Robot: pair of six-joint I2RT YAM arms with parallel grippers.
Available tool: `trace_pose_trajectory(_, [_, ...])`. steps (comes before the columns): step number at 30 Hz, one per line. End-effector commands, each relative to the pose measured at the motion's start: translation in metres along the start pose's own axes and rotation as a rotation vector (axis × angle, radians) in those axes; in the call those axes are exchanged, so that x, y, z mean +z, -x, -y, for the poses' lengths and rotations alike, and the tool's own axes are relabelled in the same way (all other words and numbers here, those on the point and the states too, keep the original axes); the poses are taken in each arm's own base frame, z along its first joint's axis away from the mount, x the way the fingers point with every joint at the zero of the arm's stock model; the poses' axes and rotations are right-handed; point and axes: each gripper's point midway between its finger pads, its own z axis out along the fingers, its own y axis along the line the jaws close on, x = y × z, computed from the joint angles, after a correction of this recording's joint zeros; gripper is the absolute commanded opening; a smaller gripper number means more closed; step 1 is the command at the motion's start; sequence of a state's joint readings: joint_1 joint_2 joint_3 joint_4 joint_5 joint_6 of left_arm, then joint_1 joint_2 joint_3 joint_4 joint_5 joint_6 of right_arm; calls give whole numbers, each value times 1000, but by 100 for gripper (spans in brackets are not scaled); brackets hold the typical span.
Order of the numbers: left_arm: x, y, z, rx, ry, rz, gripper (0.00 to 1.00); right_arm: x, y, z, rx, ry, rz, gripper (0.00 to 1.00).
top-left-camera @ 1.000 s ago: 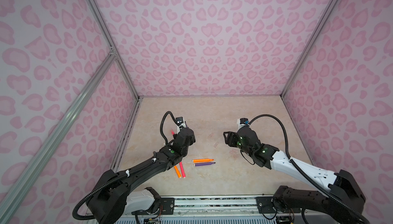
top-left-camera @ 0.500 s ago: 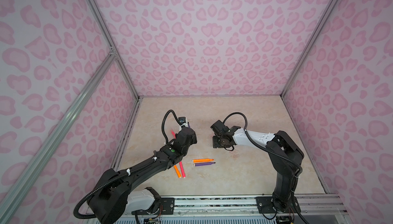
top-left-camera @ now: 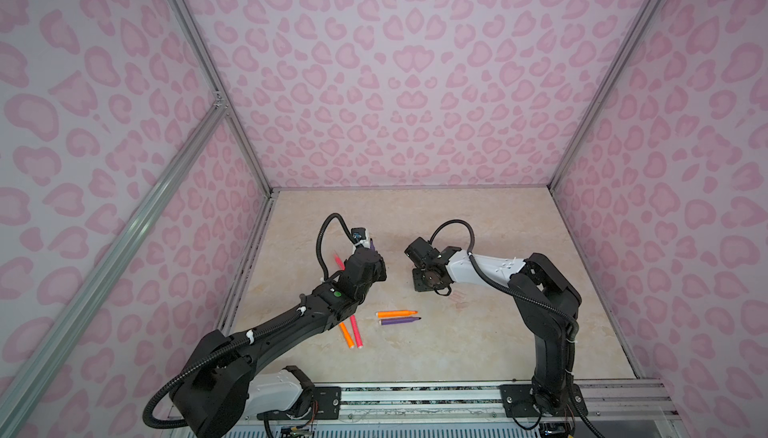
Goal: Insert the pens into the pen caps
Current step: 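Move the right gripper away to the translucent pink caps while the left holds the highlighter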
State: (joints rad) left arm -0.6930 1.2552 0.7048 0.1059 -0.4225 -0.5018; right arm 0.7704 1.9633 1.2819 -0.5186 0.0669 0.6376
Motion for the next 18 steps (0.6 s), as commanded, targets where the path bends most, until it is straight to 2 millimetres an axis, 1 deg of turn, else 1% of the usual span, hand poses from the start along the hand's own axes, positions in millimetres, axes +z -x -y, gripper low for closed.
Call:
trace_pose_trajectory(1, [-3, 12, 5, -14, -22, 39, 4, 4, -12, 14, 8, -64, -35, 39])
trace_pose_trajectory(8, [0, 10, 9, -9, -39, 23, 3, 7, -14, 13, 13, -55, -42, 39])
trace_pose_trajectory(14, [3, 7, 11, -4, -41, 11, 4, 17, -18, 8, 12, -36, -79, 40])
trace_pose_trajectory(18, [3, 7, 12, -1, -45, 10, 4, 18, -18, 7, 15, -30, -81, 40])
